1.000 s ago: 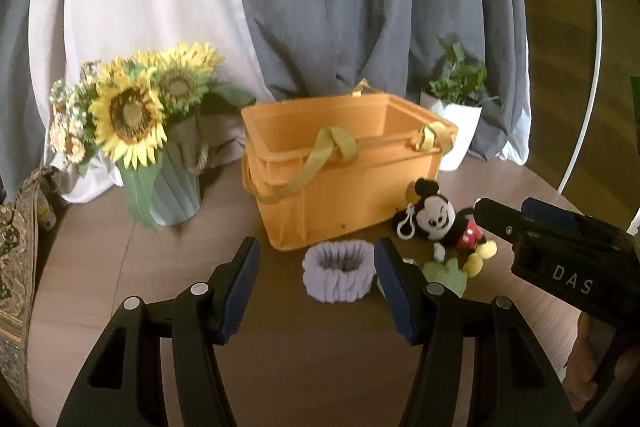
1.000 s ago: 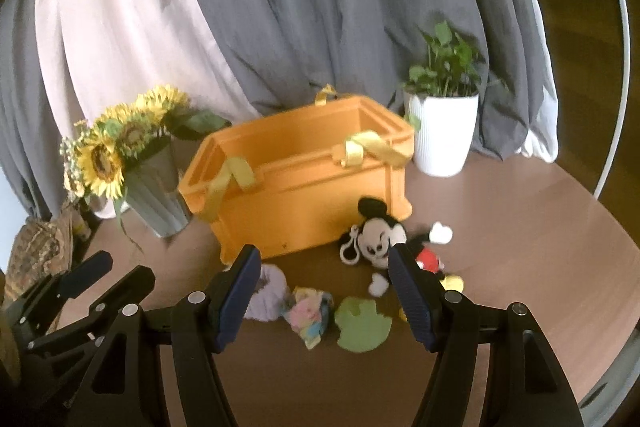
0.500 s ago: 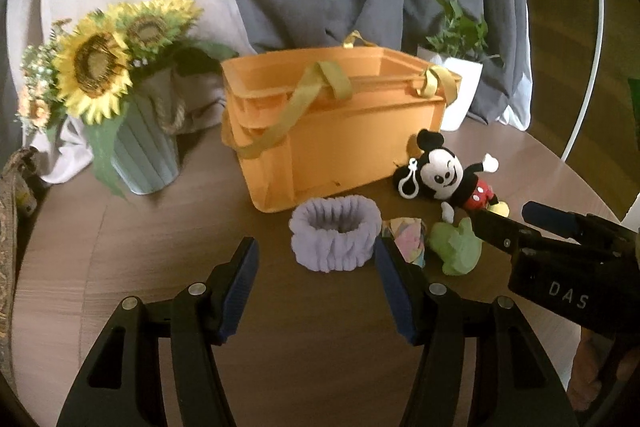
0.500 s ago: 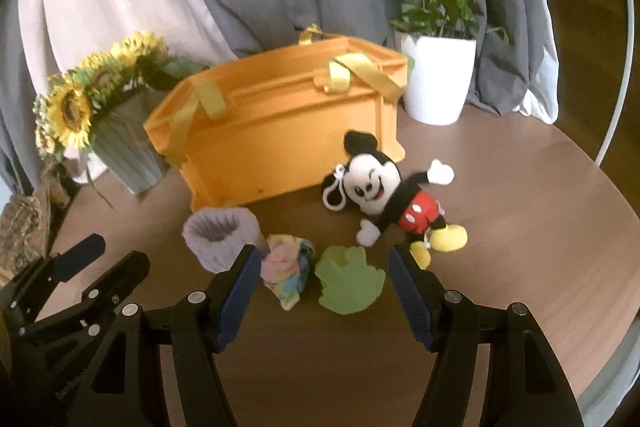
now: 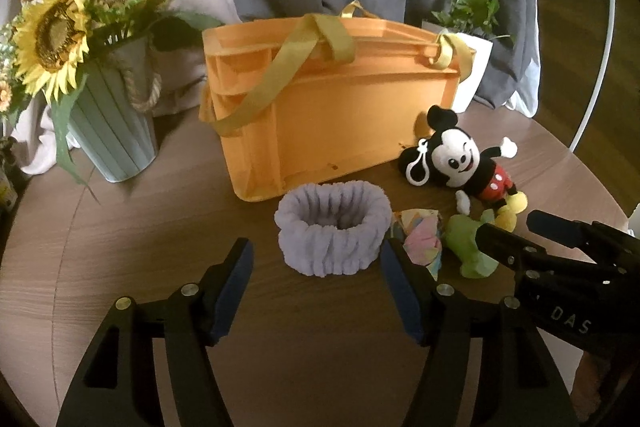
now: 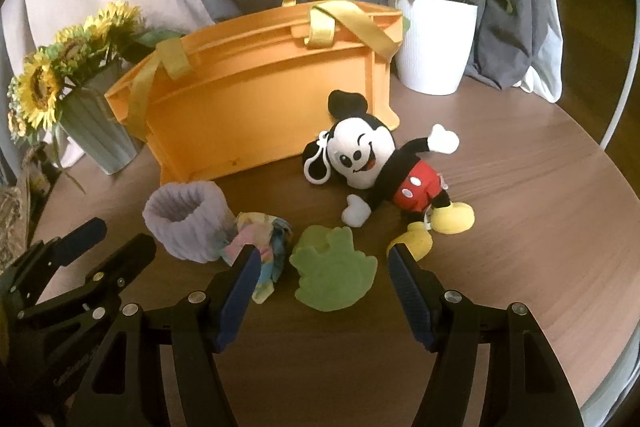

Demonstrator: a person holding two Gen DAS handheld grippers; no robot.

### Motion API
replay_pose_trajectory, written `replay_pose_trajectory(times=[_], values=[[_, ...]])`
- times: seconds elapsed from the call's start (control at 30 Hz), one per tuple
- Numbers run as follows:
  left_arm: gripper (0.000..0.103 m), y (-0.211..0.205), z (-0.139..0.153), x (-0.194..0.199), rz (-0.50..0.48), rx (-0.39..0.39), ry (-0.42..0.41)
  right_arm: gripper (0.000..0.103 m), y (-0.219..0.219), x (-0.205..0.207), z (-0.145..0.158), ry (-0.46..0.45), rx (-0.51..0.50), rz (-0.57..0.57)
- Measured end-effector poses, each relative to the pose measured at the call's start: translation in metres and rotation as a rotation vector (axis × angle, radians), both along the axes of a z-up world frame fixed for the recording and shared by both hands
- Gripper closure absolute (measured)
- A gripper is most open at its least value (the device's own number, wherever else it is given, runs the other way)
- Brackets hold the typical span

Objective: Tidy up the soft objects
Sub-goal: 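Grasp the lavender fuzzy wristband with the left tool while the right tool grasps the green frog sponge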

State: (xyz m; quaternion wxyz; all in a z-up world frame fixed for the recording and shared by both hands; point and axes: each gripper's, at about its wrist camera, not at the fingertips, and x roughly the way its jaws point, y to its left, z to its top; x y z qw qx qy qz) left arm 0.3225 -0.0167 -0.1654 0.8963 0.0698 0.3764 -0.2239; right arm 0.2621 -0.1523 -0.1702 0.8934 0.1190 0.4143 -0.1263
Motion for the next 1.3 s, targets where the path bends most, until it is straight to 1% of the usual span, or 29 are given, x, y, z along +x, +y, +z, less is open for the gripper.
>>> replay_pose_trajectory(times=[0.2, 0.47, 0.73, 0.83, 0.87, 0.9, 0.97, 1.07, 1.1, 1.17, 1.3], values=[[0.036, -0.005, -0.012, 0.008, -0.002, -0.003, 0.027, 0.036, -0.002, 0.007, -0.010, 0.028, -0.006, 0.005], [0.034, -0.014, -0.025, 0.016, -0.010, 0.016, 0.038, 0.036, -0.006, 0.012, -0.019, 0.051, -0.018, 0.003], [0.035, -0.019, -0.034, 0.022, -0.004, 0.027, 0.038, 0.036, -0.003, 0.018, -0.025, 0.062, -0.071, 0.021], [0.047, -0.019, -0.035, 0.024, -0.007, 0.023, 0.042, 0.037, -0.001, 0.021, -0.026, 0.063, -0.091, 0.038], [0.053, -0.020, -0.036, 0.025, -0.007, 0.023, 0.047, 0.039, 0.001, 0.021, -0.026, 0.063, -0.097, 0.043], [0.054, -0.020, -0.037, 0.025, -0.006, 0.022, 0.051, 0.043, 0.002, 0.022, -0.027, 0.063, -0.102, 0.050], [0.057, -0.019, -0.037, 0.025, 0.000, 0.021, 0.048, 0.046, 0.004, 0.023, -0.027, 0.066, -0.113, 0.060], [0.071, -0.020, -0.036, 0.025, 0.007, 0.025, 0.043, 0.053, 0.005, 0.024, -0.029, 0.068, -0.118, 0.070], [0.072, -0.020, -0.035, 0.025, 0.010, 0.024, 0.045, 0.055, 0.006, 0.024, -0.029, 0.066, -0.118, 0.076], [0.075, -0.020, -0.033, 0.023, 0.020, 0.025, 0.042, 0.055, 0.006, 0.025, -0.029, 0.065, -0.123, 0.082], [0.075, -0.020, -0.027, 0.016, 0.057, 0.033, 0.025, 0.056, 0.004, 0.025, -0.029, 0.059, -0.122, 0.101]])
